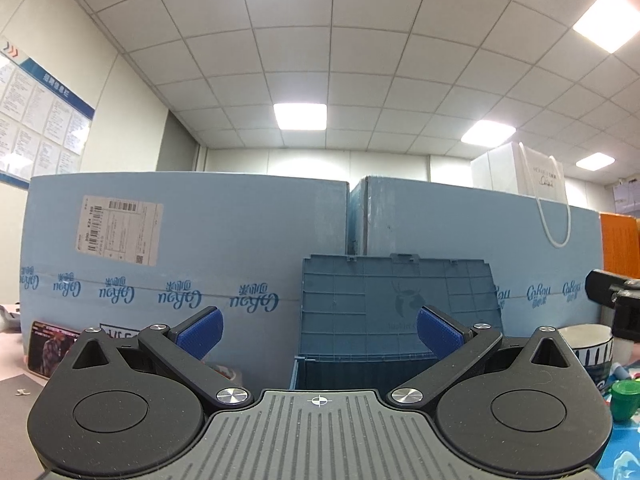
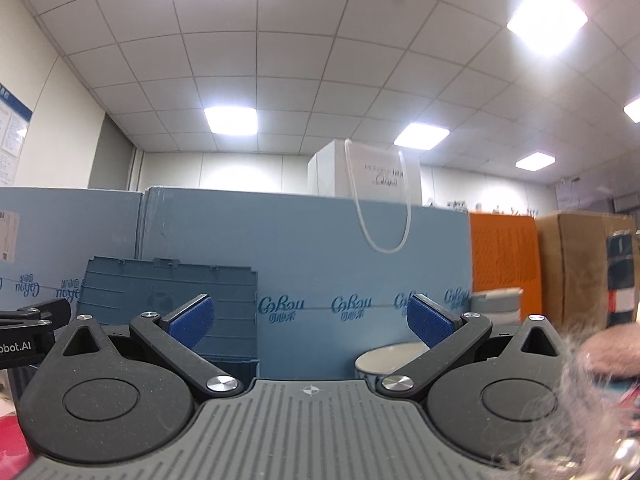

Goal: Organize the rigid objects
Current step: 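Lower the right tool onto the green-capped jar and close on it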

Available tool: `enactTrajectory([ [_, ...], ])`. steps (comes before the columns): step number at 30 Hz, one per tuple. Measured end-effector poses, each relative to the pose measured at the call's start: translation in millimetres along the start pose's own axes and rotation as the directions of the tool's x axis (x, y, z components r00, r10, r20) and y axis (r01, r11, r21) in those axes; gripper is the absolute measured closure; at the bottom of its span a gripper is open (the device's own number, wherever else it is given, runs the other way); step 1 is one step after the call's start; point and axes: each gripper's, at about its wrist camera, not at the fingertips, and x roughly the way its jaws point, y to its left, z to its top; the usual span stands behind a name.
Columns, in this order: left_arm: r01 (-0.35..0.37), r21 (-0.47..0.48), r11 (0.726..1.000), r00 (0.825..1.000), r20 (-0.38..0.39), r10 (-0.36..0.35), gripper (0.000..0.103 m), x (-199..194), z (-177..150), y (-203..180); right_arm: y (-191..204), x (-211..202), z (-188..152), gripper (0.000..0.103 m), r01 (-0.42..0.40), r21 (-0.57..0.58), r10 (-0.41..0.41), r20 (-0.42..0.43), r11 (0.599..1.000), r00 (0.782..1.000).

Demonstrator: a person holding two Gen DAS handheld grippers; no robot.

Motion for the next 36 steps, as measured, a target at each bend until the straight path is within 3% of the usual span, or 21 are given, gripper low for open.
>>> enactTrajectory([
  [7,0.066,-0.051,0.997,0.997,-0.028,-0.067,0.0,-5,8,4,-22,-18,30,0.0,0.018,0.016,-0.018,-0.022,1.0,1.0],
  [10,0.146,-0.1,0.984,0.986,-0.069,-0.153,0.0,-8,15,8,-40,-28,47,0.0,0.051,0.017,-0.05,-0.058,0.999,0.997],
  [12,0.224,-0.125,0.967,0.968,-0.091,-0.236,0.0,-9,19,7,-54,-35,56,0.0,0.071,-0.01,-0.071,-0.075,0.997,0.995],
  [14,0.315,-0.14,0.939,0.936,-0.119,-0.331,0.0,-10,24,3,-69,-42,65,0.0,0.079,-0.049,-0.084,-0.109,0.996,0.991],
  [16,0.389,-0.153,0.908,0.89,-0.19,-0.413,0.0,-8,31,-7,-85,-43,69,0.0,0.073,-0.084,-0.086,-0.176,0.994,0.981],
  [19,0.446,-0.164,0.88,0.808,-0.349,-0.475,0.0,2,42,-31,-105,-39,64,0.0,0.065,-0.1,-0.093,-0.304,0.993,0.948],
  [23,0.443,-0.272,0.854,0.7,-0.491,-0.519,0.0,20,52,-54,-128,-22,50,0.0,0.07,-0.024,-0.074,-0.45,0.997,0.89],
  [26,0.409,-0.435,0.802,0.624,-0.509,-0.593,0.0,37,55,-57,-136,-2,33,0.0,0.086,0.101,-0.018,-0.541,0.991,0.841],
  [27,0.399,-0.48,0.782,0.608,-0.5,-0.617,0.0,40,55,-54,-133,6,25,0.0,0.09,0.142,0.005,-0.56,0.986,0.828],
  [29,0.392,-0.539,0.746,0.588,-0.477,-0.653,0.0,45,51,-48,-129,18,16,0.0,0.095,0.184,0.03,-0.583,0.978,0.812],
  [31,0.382,-0.534,0.754,0.584,-0.493,-0.645,0.0,50,43,-39,-122,33,6,0.001,0.105,0.201,0.038,-0.6,0.974,0.799],
  [34,0.311,-0.533,0.787,0.597,-0.534,-0.598,0.0,64,34,-23,-114,54,-7,0.002,0.141,0.209,0.023,-0.63,0.968,0.777],
  [35,0.294,-0.541,0.788,0.604,-0.534,-0.592,0.0,68,33,-18,-112,60,-11,0.003,0.156,0.204,0.01,-0.637,0.967,0.77],
  [36,0.285,-0.562,0.776,0.598,-0.528,-0.602,0.0,71,34,-12,-109,67,-15,0.003,0.168,0.195,-0.002,-0.646,0.966,0.764],
])
